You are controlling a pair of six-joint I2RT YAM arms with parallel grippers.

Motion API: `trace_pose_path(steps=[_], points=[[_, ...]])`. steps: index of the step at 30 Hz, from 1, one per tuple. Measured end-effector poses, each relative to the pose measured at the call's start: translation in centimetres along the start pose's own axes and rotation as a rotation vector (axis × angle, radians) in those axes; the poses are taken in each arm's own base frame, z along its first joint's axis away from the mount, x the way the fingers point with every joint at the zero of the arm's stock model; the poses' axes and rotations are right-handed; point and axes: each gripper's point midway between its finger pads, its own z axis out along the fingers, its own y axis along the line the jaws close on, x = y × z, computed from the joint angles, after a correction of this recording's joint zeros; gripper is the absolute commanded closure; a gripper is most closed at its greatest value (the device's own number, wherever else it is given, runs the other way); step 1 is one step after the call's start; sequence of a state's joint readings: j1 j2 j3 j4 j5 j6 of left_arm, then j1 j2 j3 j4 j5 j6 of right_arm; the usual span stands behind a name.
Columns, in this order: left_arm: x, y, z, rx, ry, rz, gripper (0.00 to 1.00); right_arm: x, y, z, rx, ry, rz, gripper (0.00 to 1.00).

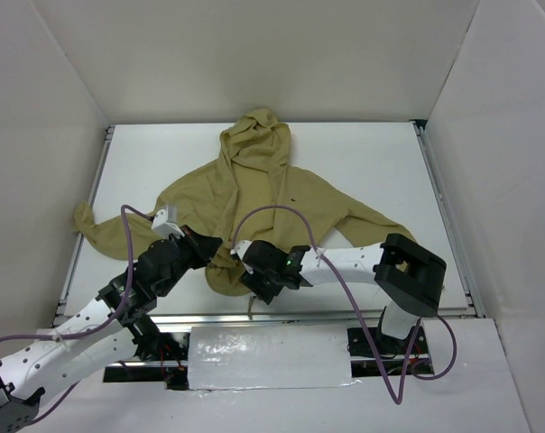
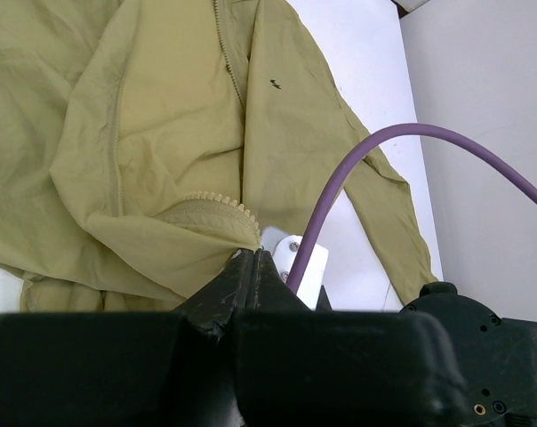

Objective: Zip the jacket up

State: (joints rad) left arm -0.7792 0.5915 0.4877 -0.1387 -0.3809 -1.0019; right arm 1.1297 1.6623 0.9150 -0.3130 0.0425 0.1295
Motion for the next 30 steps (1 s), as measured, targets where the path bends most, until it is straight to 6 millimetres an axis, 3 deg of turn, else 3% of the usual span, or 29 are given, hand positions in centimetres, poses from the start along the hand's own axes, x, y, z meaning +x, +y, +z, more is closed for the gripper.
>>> trace_pose_path(steps=[10, 30], points=[[-0.05, 0.13, 0.06, -0.005, -0.002, 0.000, 1.00, 0.32, 0.95, -1.01, -0.065, -0.036, 0.023, 0.43], [0.18, 0.47, 0.38, -0.020, 0.007, 0.006, 1.00, 0.26, 0.35, -0.13, -0.028, -0.034, 0.039, 0.49]])
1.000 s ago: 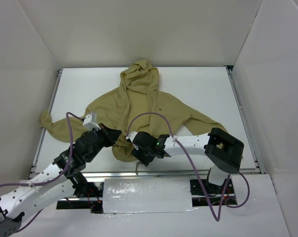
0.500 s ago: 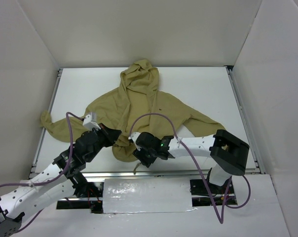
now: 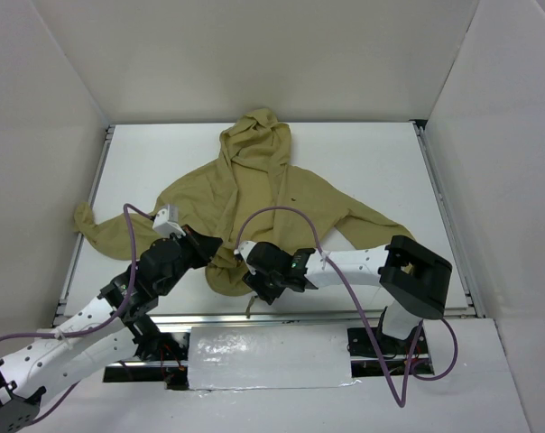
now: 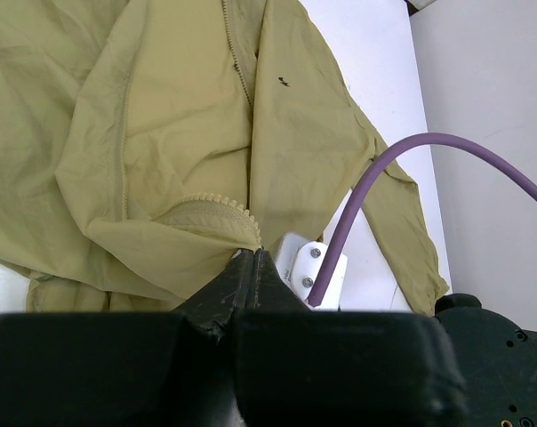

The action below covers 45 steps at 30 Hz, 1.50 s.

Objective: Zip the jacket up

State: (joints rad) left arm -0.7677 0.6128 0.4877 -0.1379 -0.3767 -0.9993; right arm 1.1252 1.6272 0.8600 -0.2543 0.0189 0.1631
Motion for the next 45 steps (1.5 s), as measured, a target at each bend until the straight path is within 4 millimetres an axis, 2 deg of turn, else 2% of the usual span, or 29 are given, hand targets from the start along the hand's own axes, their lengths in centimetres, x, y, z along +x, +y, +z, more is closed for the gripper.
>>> trace_pose_path(steps=[5, 11, 15, 21, 27, 28, 30, 31, 38, 42, 45], points=[[-0.1, 0.0, 0.0, -0.001, -0.002, -0.001, 1.00, -0.2, 0.3, 0.0, -0.017, -0.006, -0.001, 0.57], [-0.3, 0.1, -0.1, -0.002, -0.009, -0.004, 1.00, -0.2, 0.6, 0.2, -0.011, 0.006, -0.015, 0.53], [-0.7, 0.4, -0.5, -0.013, -0.026, -0.009, 1.00, -1.0, 1.4, 0.9, 0.021, -0.003, -0.052, 0.49], [-0.9, 1.8, -0.6, -0.079, -0.042, -0.025, 1.00, -2.0, 2.5, 1.7, 0.055, -0.029, -0.081, 0.52], [-1.1, 2.4, -0.7, -0.111, -0.054, -0.040, 1.00, -3.0, 2.6, 2.2, 0.096, -0.066, -0.054, 0.69], [-1.1, 2.4, -0.8, -0.112, -0.057, -0.044, 1.00, -3.1, 2.5, 2.3, 0.108, -0.073, -0.046, 0.76], [-1.3, 2.4, -0.9, -0.113, -0.064, -0.059, 1.00, -3.5, 2.3, 2.5, 0.124, -0.087, -0.034, 0.83], [-1.4, 2.4, -1.0, -0.113, -0.067, -0.062, 1.00, -3.7, 2.3, 2.6, 0.134, -0.092, -0.027, 1.00], [-1.7, 2.6, -1.2, -0.116, -0.081, -0.066, 1.00, -4.2, 1.8, 2.7, 0.180, -0.117, 0.031, 1.00], [-1.6, 2.3, -1.1, -0.104, -0.076, -0.062, 1.00, -3.3, 1.6, 1.9, 0.183, -0.113, 0.090, 1.00], [-1.4, 2.0, -0.9, -0.080, -0.069, -0.057, 1.00, -2.3, 1.3, 0.4, 0.182, -0.120, 0.160, 1.00]])
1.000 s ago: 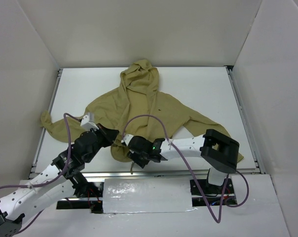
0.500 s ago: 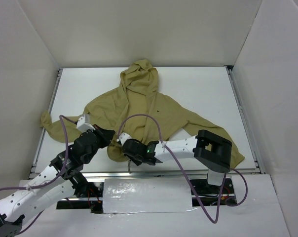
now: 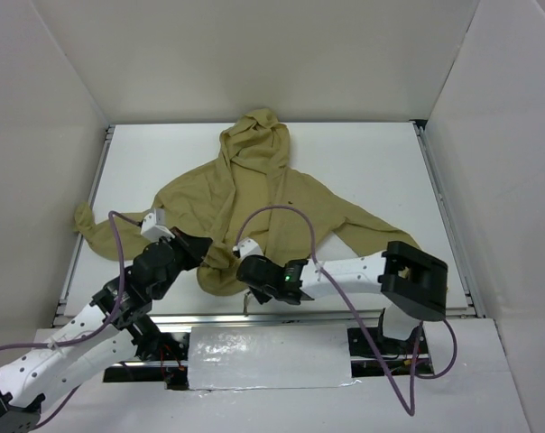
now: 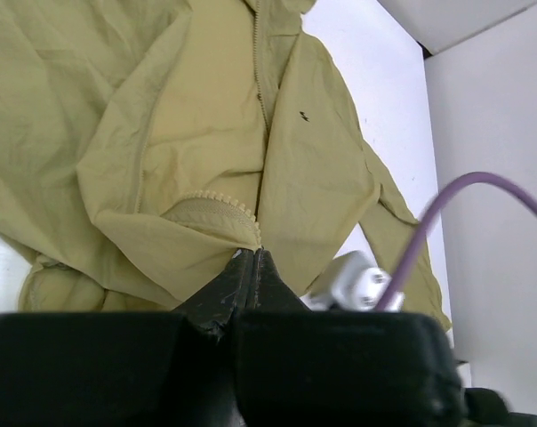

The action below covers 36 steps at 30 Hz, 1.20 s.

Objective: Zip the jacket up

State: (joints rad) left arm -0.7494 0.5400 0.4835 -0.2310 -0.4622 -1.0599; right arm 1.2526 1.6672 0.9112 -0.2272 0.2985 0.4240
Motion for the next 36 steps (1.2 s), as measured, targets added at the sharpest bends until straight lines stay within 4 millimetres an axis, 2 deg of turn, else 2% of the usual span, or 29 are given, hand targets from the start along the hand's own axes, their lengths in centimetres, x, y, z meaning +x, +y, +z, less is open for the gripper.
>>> trace_pose_path(steps=[5, 11, 16, 22, 29, 36], points=[[0.7, -0.8, 0.2, 0.064, 0.025, 0.028, 1.00, -0.8, -0.4, -2.8, -0.034, -0.088, 0.149, 1.00], [1.9, -3.2, 0.3, 0.219, 0.062, 0.067, 1.00, -2.9, -1.2, -5.9, -0.062, -0.234, 0.308, 1.00], [3.9, -5.1, 0.5, 0.369, 0.120, 0.109, 1.00, -4.5, -2.2, -6.8, -0.019, -0.311, 0.434, 1.00], [6.2, -6.5, 0.4, 0.509, 0.190, 0.160, 1.00, -6.1, -2.6, -8.5, -0.031, -0.378, 0.550, 1.00], [8.0, -6.9, -0.4, 0.642, 0.222, 0.193, 1.00, -6.6, -2.6, -9.6, -0.032, -0.366, 0.596, 1.00], [8.9, -6.8, -0.6, 0.702, 0.221, 0.185, 1.00, -7.3, -2.6, -11.0, -0.064, -0.389, 0.629, 1.00]])
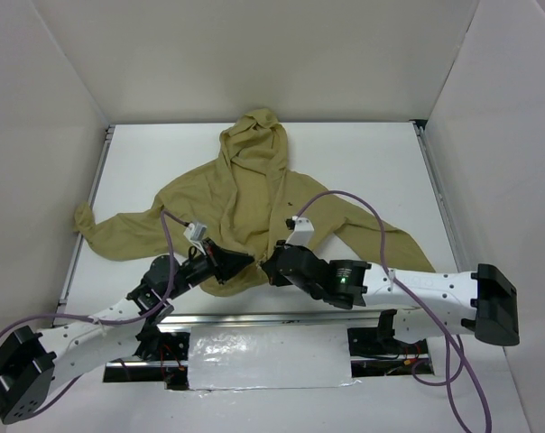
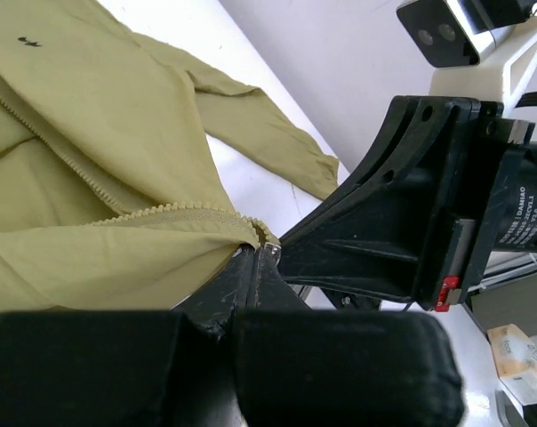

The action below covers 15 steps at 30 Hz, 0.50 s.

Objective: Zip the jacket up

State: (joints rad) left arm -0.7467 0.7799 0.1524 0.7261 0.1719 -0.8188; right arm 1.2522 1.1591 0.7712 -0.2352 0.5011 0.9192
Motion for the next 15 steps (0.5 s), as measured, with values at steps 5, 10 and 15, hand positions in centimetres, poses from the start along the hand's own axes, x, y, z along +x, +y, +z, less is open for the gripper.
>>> trace_pose_path(steps=[5, 10, 15], points=[[-0.1, -0.4, -0.1, 0.035, -0.024, -0.015, 1.00, 0.1, 0.3, -0.5, -0.033, 0.009, 0.016, 1.00], [-0.6, -1.0, -0.3, 0.060, -0.053, -0.019, 1.00, 0.4, 0.4, -0.6, -0.044, 0.026, 0.015, 1.00], [-1.5, -1.8, -0.5, 0.083, -0.088, -0.024, 1.00, 0.9, 0.4, -0.4, -0.044, 0.045, 0.008, 1.00]])
